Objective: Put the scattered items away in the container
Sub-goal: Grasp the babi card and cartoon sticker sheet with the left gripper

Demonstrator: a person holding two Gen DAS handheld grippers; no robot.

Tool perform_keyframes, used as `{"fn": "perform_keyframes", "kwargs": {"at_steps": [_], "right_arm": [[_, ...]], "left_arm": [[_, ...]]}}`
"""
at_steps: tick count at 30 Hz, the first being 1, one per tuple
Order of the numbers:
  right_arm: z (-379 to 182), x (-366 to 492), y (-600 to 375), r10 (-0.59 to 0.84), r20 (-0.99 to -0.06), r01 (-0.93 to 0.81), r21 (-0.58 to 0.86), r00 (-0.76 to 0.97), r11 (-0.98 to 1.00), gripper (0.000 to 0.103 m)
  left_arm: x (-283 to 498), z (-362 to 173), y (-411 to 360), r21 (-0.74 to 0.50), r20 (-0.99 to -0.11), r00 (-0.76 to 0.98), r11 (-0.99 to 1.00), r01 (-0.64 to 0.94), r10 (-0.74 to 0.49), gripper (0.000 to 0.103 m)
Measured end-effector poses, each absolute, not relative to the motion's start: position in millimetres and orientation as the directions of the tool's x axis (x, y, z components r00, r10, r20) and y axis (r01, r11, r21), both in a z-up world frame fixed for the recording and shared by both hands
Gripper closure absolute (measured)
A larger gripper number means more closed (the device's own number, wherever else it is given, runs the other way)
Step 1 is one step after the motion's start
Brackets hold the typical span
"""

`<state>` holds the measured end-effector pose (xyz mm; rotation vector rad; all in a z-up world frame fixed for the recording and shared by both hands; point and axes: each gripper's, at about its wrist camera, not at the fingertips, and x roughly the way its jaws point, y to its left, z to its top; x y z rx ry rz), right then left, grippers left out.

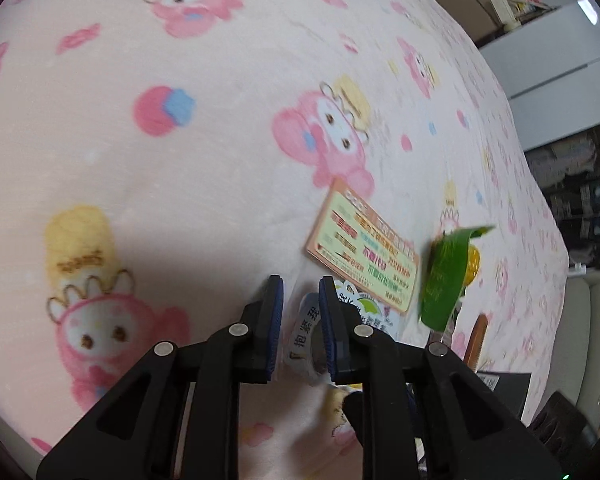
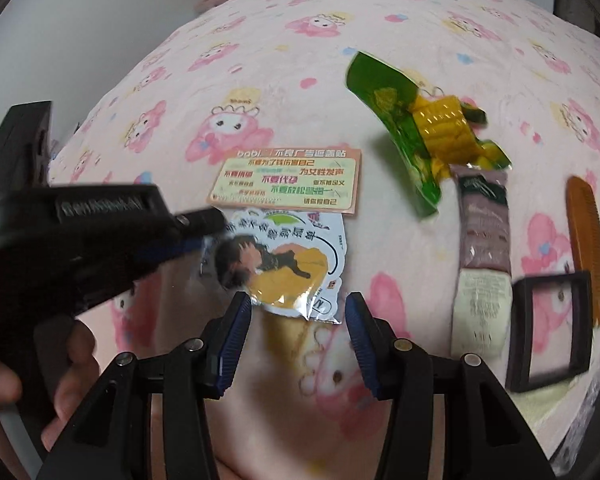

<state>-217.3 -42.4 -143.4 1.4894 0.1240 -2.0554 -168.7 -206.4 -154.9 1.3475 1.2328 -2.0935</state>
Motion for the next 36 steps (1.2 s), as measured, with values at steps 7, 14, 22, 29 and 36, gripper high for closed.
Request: {"fn": "perform_keyframes", "kwargs": {"at_steps": [7, 14, 22, 29, 36], "right_arm": [[-143.7, -237.7, -27.1, -0.447, -0.865, 0.411, 0.331, -0.227, -0.849, 0.057], [-160.7, -243.8, -38.2, -0.479, -0.861, 0.394, 0.385, -0.173, -0.835, 0.057], [-146.6, -210.6, 1.4, -0.434, -0.876, 0.360, 0.344, -0.211, -0.868, 0.057], [-140.3, -188.7, 40.5, -0.433, -0.867, 0.319, 0.349, -0.245, -0.881, 0.057], [-151.9, -202.2, 37.4, -0.432, -0.863, 0.290, 0.357, -0.262, -0.888, 0.057]], "left_arm": [[-173.1, -158.0, -206.7, -0.452, -0.873, -0.475, -0.544, 0.707, 0.110, 0.076], [-187.0, -170.2, -192.8, -0.468, -0.873, -0.445, -0.592, 0.656, 0.197, 0.077], [-200.1, -166.8, -146.4, -0.488, -0.867, -0.378, -0.704, 0.516, 0.324, 0.064], [-189.5, -154.2, -140.3, -0.526, -0.838, -0.442, -0.688, 0.500, 0.319, 0.064], [-195.6, -173.1, -131.7, -0.512, -0.857, -0.355, -0.695, 0.505, 0.374, 0.064]]}}
